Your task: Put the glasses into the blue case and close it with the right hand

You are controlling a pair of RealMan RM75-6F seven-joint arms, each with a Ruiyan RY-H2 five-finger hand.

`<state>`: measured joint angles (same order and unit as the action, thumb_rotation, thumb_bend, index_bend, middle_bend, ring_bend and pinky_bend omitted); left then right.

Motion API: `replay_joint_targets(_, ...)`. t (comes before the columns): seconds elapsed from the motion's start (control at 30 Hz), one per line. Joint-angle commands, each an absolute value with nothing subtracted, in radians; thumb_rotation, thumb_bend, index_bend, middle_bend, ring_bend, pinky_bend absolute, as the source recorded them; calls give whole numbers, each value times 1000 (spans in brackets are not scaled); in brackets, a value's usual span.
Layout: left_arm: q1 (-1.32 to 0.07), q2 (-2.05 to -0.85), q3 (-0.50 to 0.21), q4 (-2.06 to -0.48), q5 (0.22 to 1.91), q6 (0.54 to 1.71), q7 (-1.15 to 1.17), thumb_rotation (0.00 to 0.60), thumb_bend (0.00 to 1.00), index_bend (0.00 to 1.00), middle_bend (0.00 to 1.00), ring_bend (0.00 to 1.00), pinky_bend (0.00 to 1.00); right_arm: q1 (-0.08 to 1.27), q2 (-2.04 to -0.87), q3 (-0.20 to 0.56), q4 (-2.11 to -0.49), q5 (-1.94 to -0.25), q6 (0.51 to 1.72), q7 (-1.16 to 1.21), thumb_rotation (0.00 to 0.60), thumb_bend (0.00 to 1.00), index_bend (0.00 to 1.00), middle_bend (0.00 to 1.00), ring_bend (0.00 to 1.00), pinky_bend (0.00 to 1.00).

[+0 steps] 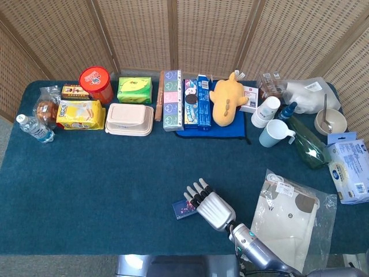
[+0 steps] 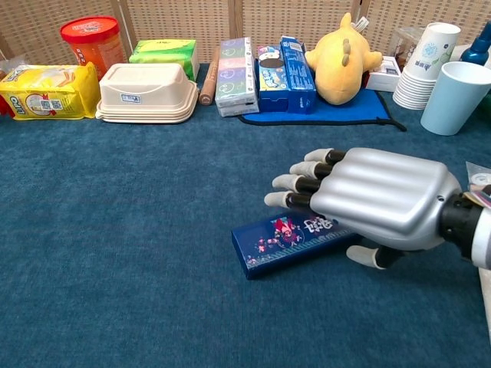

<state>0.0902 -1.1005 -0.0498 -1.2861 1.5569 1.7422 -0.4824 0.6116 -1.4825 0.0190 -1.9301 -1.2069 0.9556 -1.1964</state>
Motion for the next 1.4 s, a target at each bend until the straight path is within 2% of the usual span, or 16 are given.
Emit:
replay_joint_targets(0.03, 92, -1099, -50, -1286, 1554, 1742, -482, 600, 350, 164, 193, 136, 206, 632, -1483, 16, -1937, -1173, 942, -1200, 600, 348, 0, 0, 0, 87)
replay_joint_targets(0.27, 92, -1100, -48, -1286, 1553, 1736, -481, 600, 350, 164, 194, 135, 207, 689, -1507, 26, -1932, -1091, 915, -1207, 600, 349, 0, 1, 0, 89)
replay_joint_targets(0.4, 92, -1100, -49, -1284, 1549, 1734, -484, 600, 350, 164, 194, 134, 206, 734, -1526, 45, -1923, -1016, 900, -1210, 600, 349, 10, 44, 30, 120)
replay_joint_targets(0.5, 93, -1102, -48, -1279, 1547, 1731, -488, 600, 350, 164, 193, 133, 206, 754, -1535, 59, -1916, -978, 895, -1199, 600, 343, 109, 108, 119, 177)
replay_joint_targets(0.67, 96, -1107, -47, -1267, 1541, 1726, -498, 600, 350, 163, 194, 132, 207, 788, -1546, 84, -1903, -932, 894, -1151, 600, 333, 380, 301, 307, 318)
replay_joint_targets(0.83, 96, -1113, -46, -1253, 1539, 1722, -508, 600, 350, 163, 193, 132, 206, 809, -1547, 81, -1896, -919, 905, -1113, 600, 332, 497, 401, 419, 420)
replay_joint_targets(1.4, 89, -1126, -44, -1243, 1542, 1705, -510, 600, 350, 158, 193, 132, 207, 844, -1485, 124, -1844, -935, 958, -948, 600, 329, 519, 408, 430, 424)
